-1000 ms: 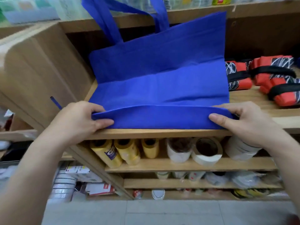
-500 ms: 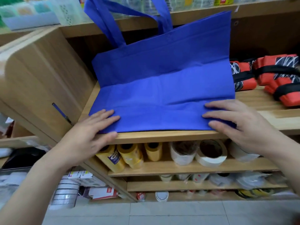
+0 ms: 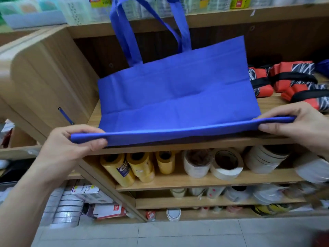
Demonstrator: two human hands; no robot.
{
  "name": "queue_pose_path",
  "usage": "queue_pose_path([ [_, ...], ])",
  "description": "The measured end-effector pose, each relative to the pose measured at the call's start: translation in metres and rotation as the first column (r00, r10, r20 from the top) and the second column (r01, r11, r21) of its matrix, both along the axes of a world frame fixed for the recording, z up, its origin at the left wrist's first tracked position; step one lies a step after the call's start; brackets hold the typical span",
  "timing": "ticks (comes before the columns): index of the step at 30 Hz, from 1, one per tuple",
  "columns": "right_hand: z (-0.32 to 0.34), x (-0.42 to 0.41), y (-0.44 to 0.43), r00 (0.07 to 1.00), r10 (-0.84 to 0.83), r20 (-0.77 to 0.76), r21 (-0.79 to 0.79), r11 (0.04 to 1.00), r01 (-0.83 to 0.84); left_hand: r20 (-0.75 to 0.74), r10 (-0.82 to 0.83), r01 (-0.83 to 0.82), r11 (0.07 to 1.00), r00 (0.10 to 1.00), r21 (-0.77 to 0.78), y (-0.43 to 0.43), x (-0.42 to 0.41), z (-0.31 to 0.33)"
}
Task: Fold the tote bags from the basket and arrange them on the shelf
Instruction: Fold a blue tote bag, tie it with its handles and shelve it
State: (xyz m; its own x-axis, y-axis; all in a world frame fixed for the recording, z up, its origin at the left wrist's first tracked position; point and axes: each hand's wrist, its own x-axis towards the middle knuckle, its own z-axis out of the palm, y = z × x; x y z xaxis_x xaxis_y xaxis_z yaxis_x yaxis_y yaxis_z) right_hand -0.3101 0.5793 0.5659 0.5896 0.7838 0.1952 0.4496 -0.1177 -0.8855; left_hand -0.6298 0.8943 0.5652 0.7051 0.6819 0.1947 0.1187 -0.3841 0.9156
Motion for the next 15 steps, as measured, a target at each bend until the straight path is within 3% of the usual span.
queue_pose_path([
  [4, 0.001, -0.005, 0.004, 0.985, -0.128, -0.116, 0.127, 0.982, 0.143, 0.133, 0.165, -0.153, 0.983, 0.977, -0.099, -0.004, 0.012, -0.005],
  [7, 0.0, -0.008, 0.013, 0.955, -0.205, -0.214, 0.178, 0.953, 0.245, 0.147, 0.307, -0.302, 0.952, 0.94, -0.053, -0.007, 0.026, -0.007],
  [11, -0.007, -0.011, 0.027, 0.884, -0.465, 0.049, 0.103, 0.883, 0.458, 0.089, 0.399, -0.409, 0.893, 0.913, 0.186, -0.006, 0.04, -0.004],
  [15, -0.018, -0.014, 0.034, 0.814, -0.472, 0.338, 0.037, 0.871, 0.489, -0.104, 0.479, -0.372, 0.785, 0.872, 0.496, -0.016, 0.049, -0.008],
])
